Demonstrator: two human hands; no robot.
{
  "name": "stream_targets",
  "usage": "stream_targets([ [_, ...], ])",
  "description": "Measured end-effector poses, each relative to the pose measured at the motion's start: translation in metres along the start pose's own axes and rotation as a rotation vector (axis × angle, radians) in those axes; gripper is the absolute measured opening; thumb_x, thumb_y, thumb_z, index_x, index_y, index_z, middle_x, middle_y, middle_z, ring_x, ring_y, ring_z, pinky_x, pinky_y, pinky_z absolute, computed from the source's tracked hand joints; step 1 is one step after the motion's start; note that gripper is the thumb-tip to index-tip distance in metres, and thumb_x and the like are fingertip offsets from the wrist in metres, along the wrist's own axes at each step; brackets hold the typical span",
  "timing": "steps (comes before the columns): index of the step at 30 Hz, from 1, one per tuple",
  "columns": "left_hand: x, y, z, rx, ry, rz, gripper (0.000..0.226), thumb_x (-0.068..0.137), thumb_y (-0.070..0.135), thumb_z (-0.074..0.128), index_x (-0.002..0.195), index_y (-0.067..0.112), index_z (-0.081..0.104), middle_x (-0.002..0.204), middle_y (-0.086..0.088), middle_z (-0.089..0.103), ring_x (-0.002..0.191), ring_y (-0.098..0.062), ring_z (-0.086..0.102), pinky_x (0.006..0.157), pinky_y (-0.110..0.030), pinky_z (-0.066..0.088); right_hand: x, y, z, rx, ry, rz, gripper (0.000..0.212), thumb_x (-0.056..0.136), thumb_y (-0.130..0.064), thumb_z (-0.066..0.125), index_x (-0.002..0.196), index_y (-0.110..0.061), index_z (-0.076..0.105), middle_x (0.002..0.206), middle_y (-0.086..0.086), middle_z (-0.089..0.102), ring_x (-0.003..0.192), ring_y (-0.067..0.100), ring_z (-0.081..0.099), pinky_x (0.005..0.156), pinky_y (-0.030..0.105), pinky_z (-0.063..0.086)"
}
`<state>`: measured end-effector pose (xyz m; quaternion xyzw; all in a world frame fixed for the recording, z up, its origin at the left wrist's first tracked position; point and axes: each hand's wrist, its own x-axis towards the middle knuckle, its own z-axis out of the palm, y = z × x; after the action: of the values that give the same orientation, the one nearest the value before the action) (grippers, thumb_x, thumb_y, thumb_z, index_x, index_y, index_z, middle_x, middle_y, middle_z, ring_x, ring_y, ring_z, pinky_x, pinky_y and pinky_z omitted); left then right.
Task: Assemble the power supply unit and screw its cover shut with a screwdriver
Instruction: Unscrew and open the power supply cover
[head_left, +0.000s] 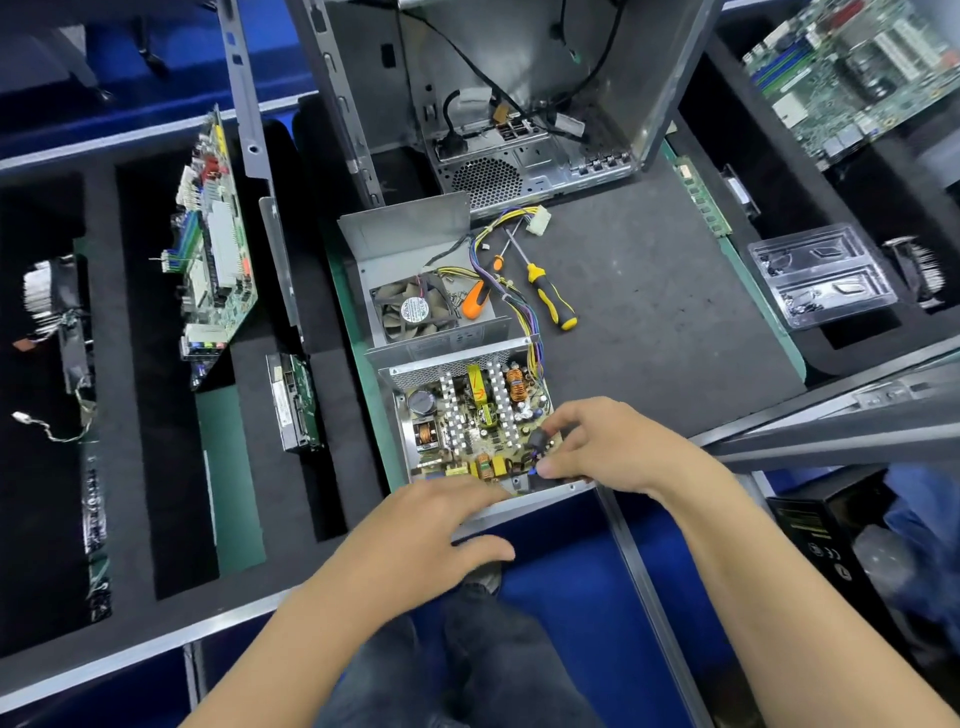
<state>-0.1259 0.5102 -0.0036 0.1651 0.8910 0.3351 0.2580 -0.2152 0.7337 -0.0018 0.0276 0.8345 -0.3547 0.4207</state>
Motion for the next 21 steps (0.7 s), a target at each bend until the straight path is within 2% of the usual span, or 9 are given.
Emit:
stream_targets([
  [2, 0.005, 0.004, 0.004, 0.075, 0.02, 0.022, 0.049, 0.097, 0.044, 0.061, 0.144, 0.032, 0.052, 0.131, 0.014, 0.061, 0.12, -0.008, 0.051, 0.102, -0.024, 0.039, 0.001, -0.004, -0.003, -0.078, -0.027, -0.009, 0.034, 0.078, -0.034, 0.083, 0.098, -0.034, 0.056, 0.088, -0.003, 0.074, 0.075, 0.014, 0.066, 0.076, 0.037, 0.054],
  [5, 0.015, 0.004, 0.002, 0.086, 0.007, 0.03, 0.05, 0.1, 0.028, 0.058, 0.148, 0.035, 0.044, 0.136, 0.012, 0.059, 0.123, -0.012, 0.051, 0.102, -0.027, 0.04, 0.004, -0.007, -0.007, -0.137, -0.082, -0.021, 0.035, 0.081, -0.033, 0.08, 0.097, -0.034, 0.05, 0.089, -0.004, 0.073, 0.07, 0.01, 0.062, 0.065, 0.028, 0.048],
  [7, 0.02, 0.004, 0.0, 0.045, -0.044, 0.028, 0.058, 0.099, 0.021, 0.058, 0.15, 0.042, 0.038, 0.136, 0.015, 0.059, 0.119, -0.009, 0.052, 0.098, -0.024, 0.041, 0.005, -0.009, -0.009, -0.166, -0.113, -0.02, 0.034, 0.082, -0.033, 0.08, 0.098, -0.033, 0.049, 0.091, -0.004, 0.073, 0.074, 0.011, 0.063, 0.067, 0.028, 0.048],
  [8, 0.02, 0.004, -0.001, 0.0, -0.056, 0.022, 0.063, 0.098, 0.018, 0.058, 0.148, 0.047, 0.035, 0.136, 0.019, 0.06, 0.114, -0.001, 0.054, 0.097, -0.021, 0.041, 0.006, -0.01, -0.01, -0.191, -0.124, -0.024, 0.034, 0.082, -0.033, 0.079, 0.099, -0.032, 0.049, 0.094, -0.004, 0.073, 0.079, 0.012, 0.063, 0.071, 0.03, 0.05],
  [10, 0.019, 0.004, -0.001, -0.094, -0.052, 0.002, 0.068, 0.097, 0.014, 0.059, 0.141, 0.057, 0.028, 0.134, 0.022, 0.061, 0.11, 0.008, 0.054, 0.095, -0.014, 0.04, 0.008, -0.012, -0.01, -0.232, -0.14, -0.032, 0.036, 0.083, -0.034, 0.078, 0.101, -0.031, 0.047, 0.097, -0.003, 0.072, 0.087, 0.014, 0.062, 0.081, 0.034, 0.05],
  [13, 0.016, 0.003, -0.001, -0.182, -0.061, -0.046, 0.065, 0.097, 0.013, 0.059, 0.126, 0.062, 0.027, 0.125, 0.027, 0.065, 0.117, 0.004, 0.052, 0.093, -0.018, 0.04, 0.006, -0.009, -0.008, -0.181, -0.12, -0.039, 0.036, 0.08, -0.035, 0.081, 0.099, -0.031, 0.05, 0.099, -0.002, 0.071, 0.091, 0.016, 0.063, 0.087, 0.036, 0.051],
  [16, 0.018, 0.003, -0.004, -0.227, -0.097, -0.101, 0.064, 0.097, 0.009, 0.056, 0.106, 0.066, 0.029, 0.105, 0.041, 0.063, 0.105, 0.007, 0.055, 0.089, -0.018, 0.041, 0.004, -0.003, -0.005, -0.143, -0.11, -0.05, 0.032, 0.082, -0.038, 0.079, 0.097, -0.031, 0.052, 0.104, 0.001, 0.069, 0.086, 0.015, 0.059, 0.08, 0.034, 0.048],
  [19, 0.018, 0.004, -0.004, -0.239, -0.094, -0.108, 0.06, 0.097, 0.008, 0.056, 0.101, 0.062, 0.03, 0.105, 0.035, 0.063, 0.092, 0.011, 0.054, 0.081, -0.013, 0.04, 0.003, -0.001, -0.003, -0.145, -0.112, -0.061, 0.029, 0.085, -0.04, 0.076, 0.098, -0.031, 0.052, 0.104, 0.001, 0.069, 0.084, 0.015, 0.056, 0.08, 0.035, 0.047],
  [21, 0.016, 0.005, -0.004, -0.244, -0.086, -0.107, 0.055, 0.098, 0.009, 0.056, 0.1, 0.058, 0.031, 0.1, 0.037, 0.061, 0.093, 0.013, 0.053, 0.075, -0.007, 0.038, 0.002, 0.002, -0.002, -0.115, -0.103, -0.077, 0.029, 0.085, -0.04, 0.075, 0.102, -0.031, 0.054, 0.096, -0.005, 0.071, 0.082, 0.011, 0.06, 0.081, 0.036, 0.049],
])
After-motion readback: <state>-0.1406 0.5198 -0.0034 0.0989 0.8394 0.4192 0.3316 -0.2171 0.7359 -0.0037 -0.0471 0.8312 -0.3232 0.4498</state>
